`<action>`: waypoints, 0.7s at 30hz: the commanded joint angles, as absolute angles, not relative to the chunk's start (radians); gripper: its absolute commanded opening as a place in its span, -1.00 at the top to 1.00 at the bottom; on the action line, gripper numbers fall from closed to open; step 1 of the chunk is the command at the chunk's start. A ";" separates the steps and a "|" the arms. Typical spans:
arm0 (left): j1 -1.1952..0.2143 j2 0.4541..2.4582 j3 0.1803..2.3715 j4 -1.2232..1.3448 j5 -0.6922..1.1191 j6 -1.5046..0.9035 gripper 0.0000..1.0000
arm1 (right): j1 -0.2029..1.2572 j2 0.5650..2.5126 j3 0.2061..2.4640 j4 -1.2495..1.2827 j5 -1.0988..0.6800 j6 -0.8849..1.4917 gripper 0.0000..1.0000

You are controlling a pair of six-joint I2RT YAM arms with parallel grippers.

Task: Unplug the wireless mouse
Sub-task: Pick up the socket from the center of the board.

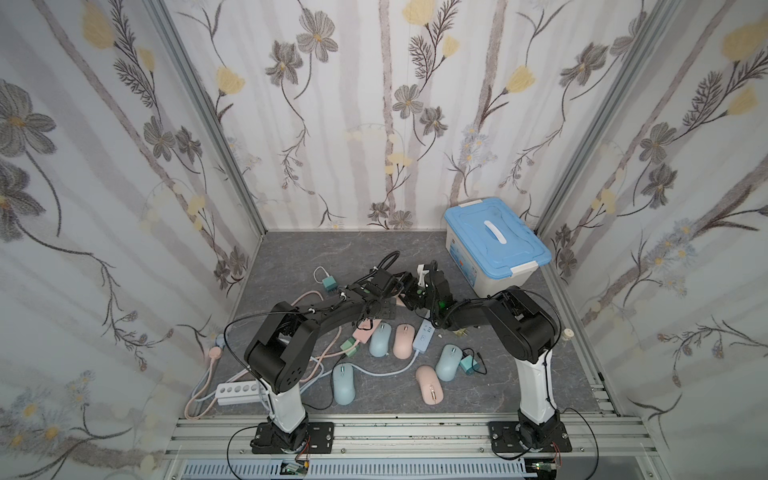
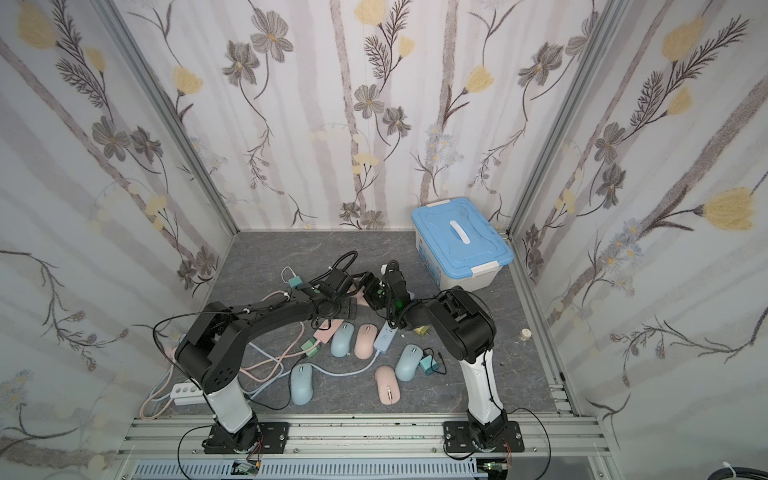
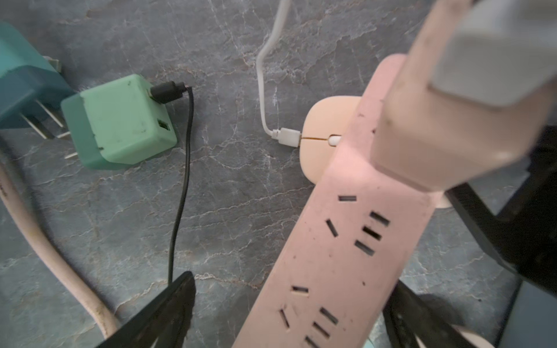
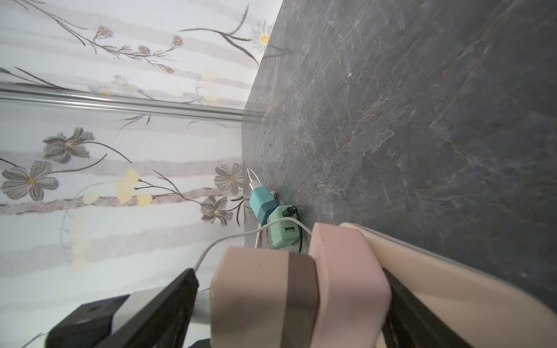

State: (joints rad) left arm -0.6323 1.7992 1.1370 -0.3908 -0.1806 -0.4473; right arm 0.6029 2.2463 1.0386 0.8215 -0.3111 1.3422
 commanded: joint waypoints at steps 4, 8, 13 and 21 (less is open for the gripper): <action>-0.616 1.847 1.141 -0.362 -0.090 -0.440 -0.77 | 0.602 2.262 1.052 0.865 -0.373 1.336 -0.82; -0.609 1.856 1.142 -0.352 -0.077 -0.441 -0.64 | 0.602 2.263 1.058 0.867 -0.379 1.329 -0.82; -0.600 1.858 1.141 -0.340 -0.077 -0.445 -0.28 | 0.601 2.260 1.060 0.874 -0.385 1.328 -0.83; -0.600 1.845 1.146 -0.343 -0.100 -0.442 0.03 | 0.594 2.225 1.057 0.851 -0.376 1.312 -0.83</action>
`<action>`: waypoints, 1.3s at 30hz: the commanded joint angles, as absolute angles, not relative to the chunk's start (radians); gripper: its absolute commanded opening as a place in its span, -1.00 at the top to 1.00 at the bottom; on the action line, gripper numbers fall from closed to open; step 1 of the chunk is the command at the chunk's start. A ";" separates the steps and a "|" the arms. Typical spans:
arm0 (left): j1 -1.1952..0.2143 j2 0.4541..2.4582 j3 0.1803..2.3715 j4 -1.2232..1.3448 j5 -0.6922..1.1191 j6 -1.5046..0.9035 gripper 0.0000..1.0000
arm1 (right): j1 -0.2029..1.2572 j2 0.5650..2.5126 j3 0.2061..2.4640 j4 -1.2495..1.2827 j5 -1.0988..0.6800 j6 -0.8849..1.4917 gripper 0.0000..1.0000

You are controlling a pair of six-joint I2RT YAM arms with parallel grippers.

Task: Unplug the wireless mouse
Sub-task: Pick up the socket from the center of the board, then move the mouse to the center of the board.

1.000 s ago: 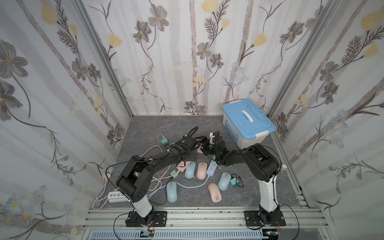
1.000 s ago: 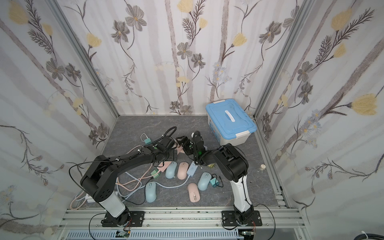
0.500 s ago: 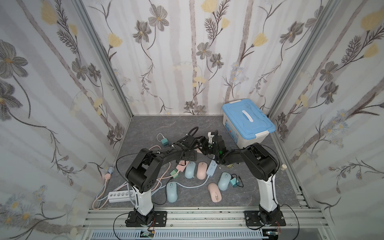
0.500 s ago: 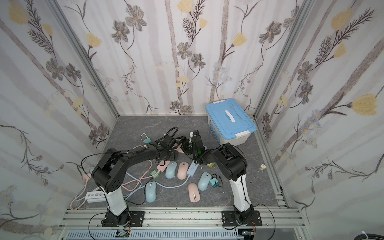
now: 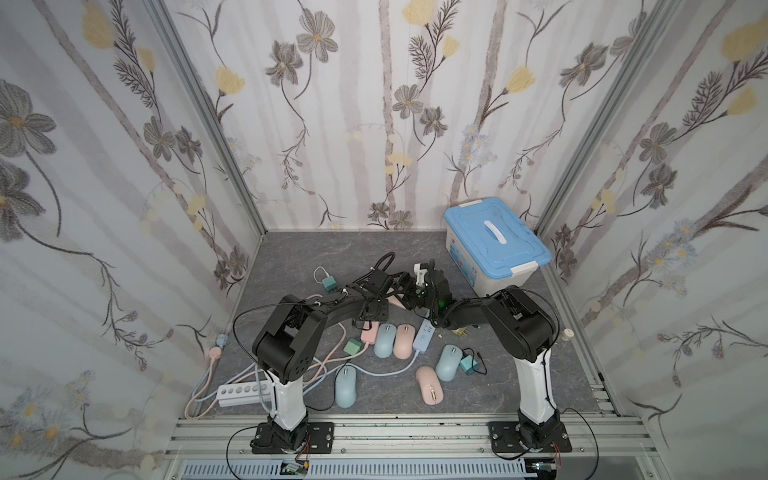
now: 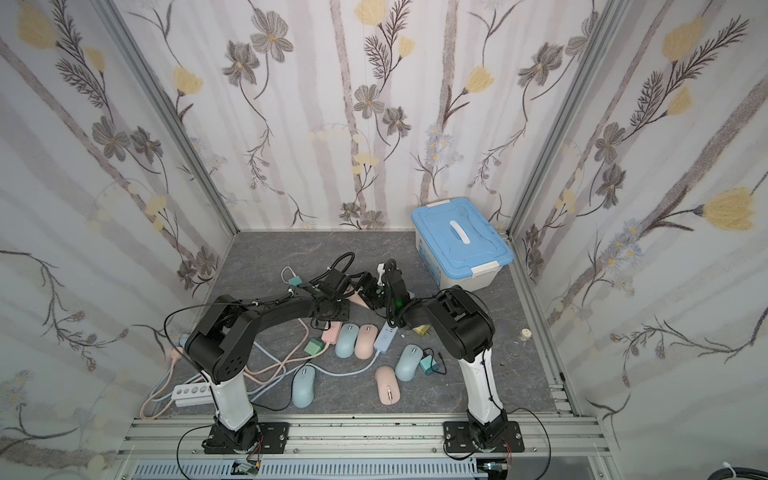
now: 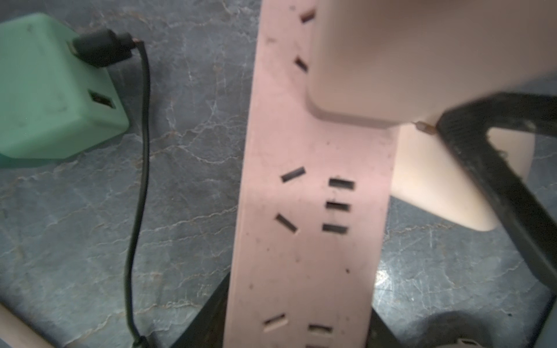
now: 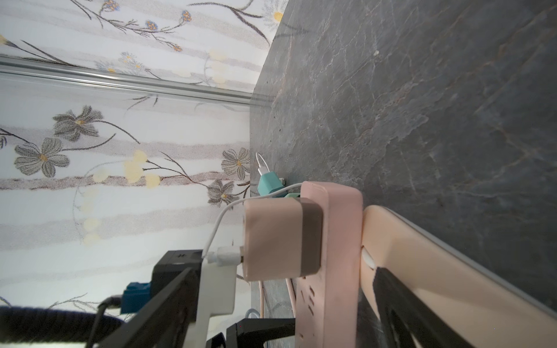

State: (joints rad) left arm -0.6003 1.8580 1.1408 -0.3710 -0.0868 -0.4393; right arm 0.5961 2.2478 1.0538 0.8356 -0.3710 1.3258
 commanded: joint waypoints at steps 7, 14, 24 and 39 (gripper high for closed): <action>-0.585 1.785 1.129 -0.325 -0.130 -0.426 0.27 | 0.543 2.117 1.022 0.695 -0.317 1.222 -0.70; -0.571 1.749 1.142 -0.296 -0.085 -0.418 0.45 | 0.529 2.083 1.085 0.370 -0.204 1.051 -0.15; -0.572 1.763 1.163 -0.308 -0.051 -0.412 0.47 | 0.560 2.185 1.291 0.071 -0.028 0.898 0.55; -0.571 1.764 1.175 -0.310 -0.035 -0.409 0.46 | 0.610 2.288 1.423 -0.059 0.020 0.845 0.72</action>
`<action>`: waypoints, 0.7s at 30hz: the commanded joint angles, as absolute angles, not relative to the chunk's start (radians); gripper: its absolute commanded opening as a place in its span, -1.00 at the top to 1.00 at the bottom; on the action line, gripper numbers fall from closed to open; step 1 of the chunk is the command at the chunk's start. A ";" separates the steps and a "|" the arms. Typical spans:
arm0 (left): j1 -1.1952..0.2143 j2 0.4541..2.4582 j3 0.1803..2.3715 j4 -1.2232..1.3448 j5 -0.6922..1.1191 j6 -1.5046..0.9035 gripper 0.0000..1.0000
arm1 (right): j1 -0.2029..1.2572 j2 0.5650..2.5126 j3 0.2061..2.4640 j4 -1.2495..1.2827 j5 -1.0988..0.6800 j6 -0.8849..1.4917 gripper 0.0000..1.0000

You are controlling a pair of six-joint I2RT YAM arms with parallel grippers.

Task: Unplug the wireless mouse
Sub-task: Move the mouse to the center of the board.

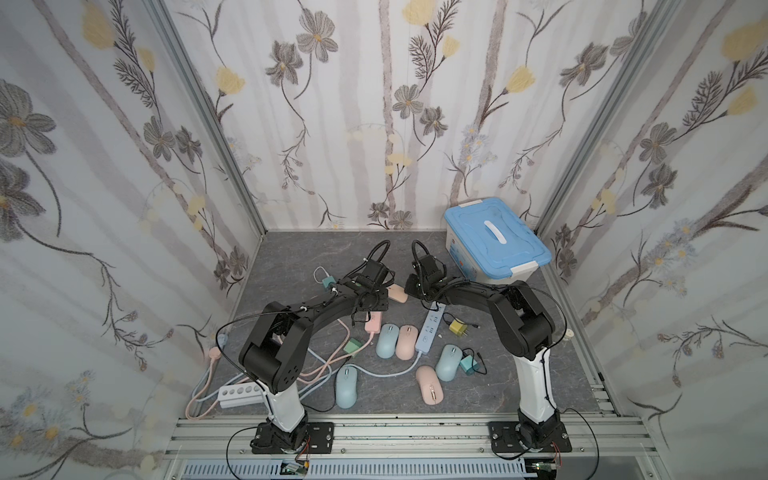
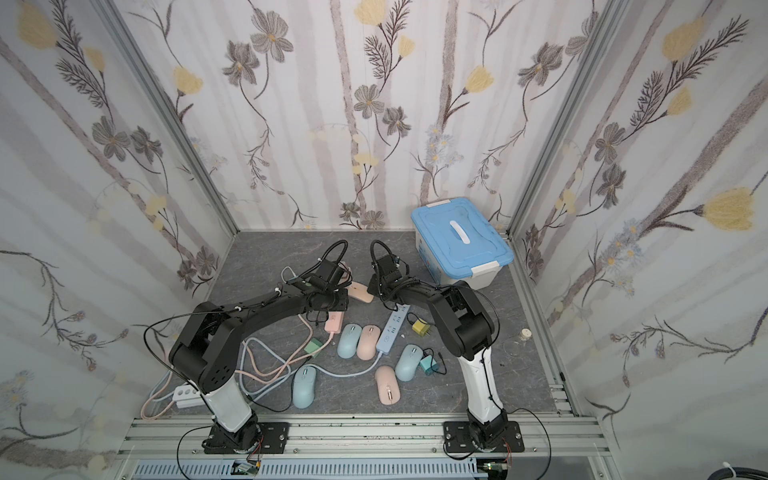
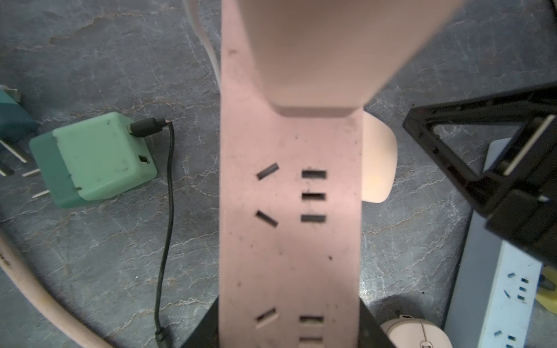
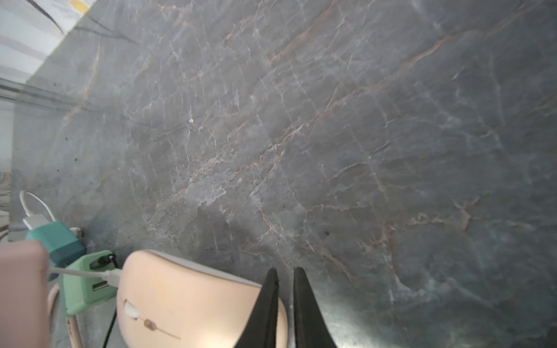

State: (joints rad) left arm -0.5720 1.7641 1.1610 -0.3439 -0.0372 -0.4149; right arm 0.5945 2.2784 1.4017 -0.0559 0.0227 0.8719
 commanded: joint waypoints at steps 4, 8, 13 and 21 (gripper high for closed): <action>-0.571 1.763 1.178 -0.311 -0.030 -0.409 0.46 | 0.633 2.315 1.459 -0.059 -0.043 0.860 0.73; -0.572 1.767 1.178 -0.310 -0.023 -0.409 0.45 | 0.654 2.333 1.460 0.010 -0.147 0.898 0.74; -0.571 1.776 1.180 -0.304 -0.013 -0.412 0.44 | 0.679 2.367 1.450 0.136 -0.318 0.964 0.74; -0.571 1.817 1.208 -0.302 0.011 -0.419 0.43 | 0.629 2.237 1.147 0.545 -0.385 1.123 0.63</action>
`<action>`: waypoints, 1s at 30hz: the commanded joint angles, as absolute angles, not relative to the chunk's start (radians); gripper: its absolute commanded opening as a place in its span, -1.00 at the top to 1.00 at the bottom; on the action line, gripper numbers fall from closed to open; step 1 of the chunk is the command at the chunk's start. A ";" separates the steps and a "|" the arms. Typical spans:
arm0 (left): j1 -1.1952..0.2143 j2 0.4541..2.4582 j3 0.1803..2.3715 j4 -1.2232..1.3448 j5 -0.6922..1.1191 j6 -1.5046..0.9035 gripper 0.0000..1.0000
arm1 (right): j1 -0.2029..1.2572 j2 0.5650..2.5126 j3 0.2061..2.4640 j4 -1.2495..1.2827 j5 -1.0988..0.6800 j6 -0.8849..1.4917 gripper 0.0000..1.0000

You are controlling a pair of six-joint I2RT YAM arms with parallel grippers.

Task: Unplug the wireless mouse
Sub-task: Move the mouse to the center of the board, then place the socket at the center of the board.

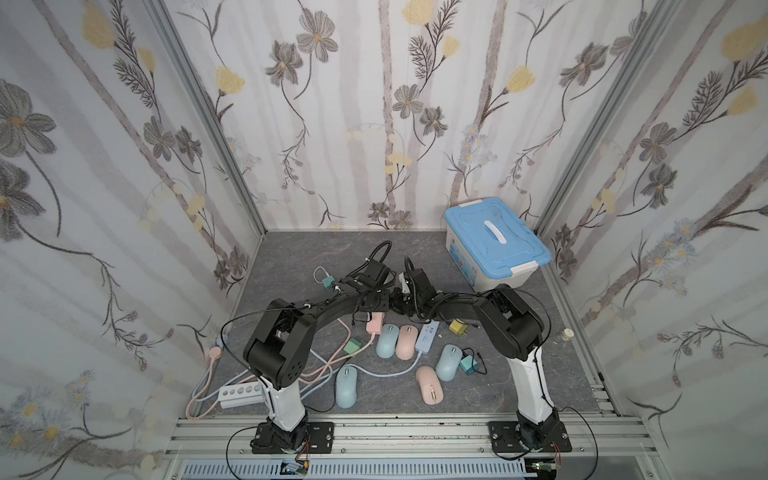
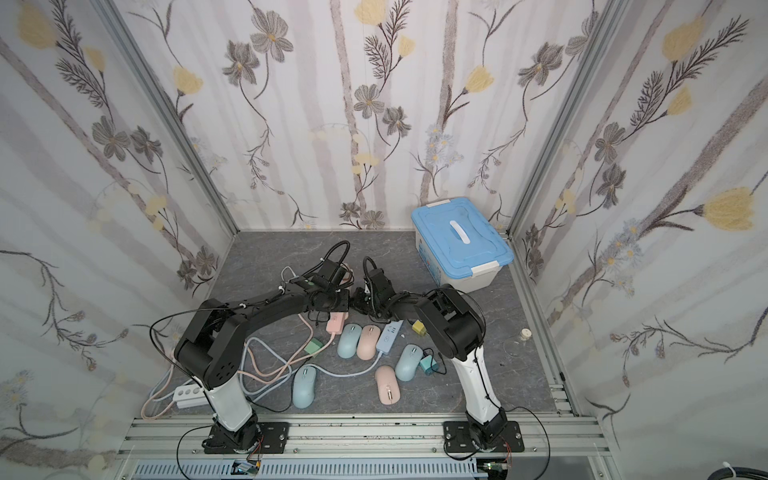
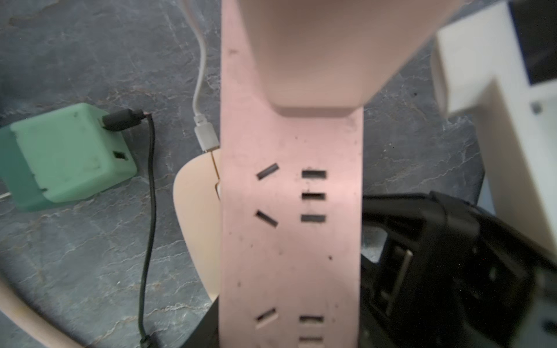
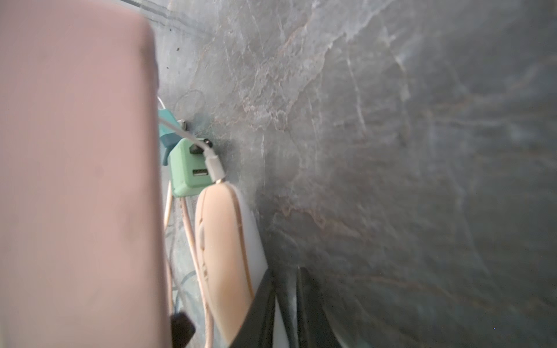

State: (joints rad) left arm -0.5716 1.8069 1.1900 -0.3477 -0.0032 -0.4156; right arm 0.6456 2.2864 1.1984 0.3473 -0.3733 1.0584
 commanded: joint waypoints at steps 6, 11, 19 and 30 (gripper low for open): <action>-0.583 1.888 1.259 -0.313 0.059 -0.420 0.42 | 0.586 2.104 0.999 0.571 -0.282 1.119 0.57; -0.612 1.983 1.330 -0.353 0.057 -0.416 0.33 | 0.578 2.030 0.940 0.557 -0.210 1.101 0.55; -0.613 2.052 1.360 -0.410 0.015 -0.416 -0.40 | 0.578 1.929 0.877 0.548 -0.152 1.072 0.48; -0.555 1.955 1.315 -0.487 -0.140 -0.448 -0.75 | 0.590 1.846 0.831 0.520 -0.108 1.050 -0.10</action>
State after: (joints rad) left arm -0.5701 1.9823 1.3216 -0.4149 -0.0620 -0.4320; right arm 0.5846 1.8587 0.8303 0.4976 -0.1440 1.0645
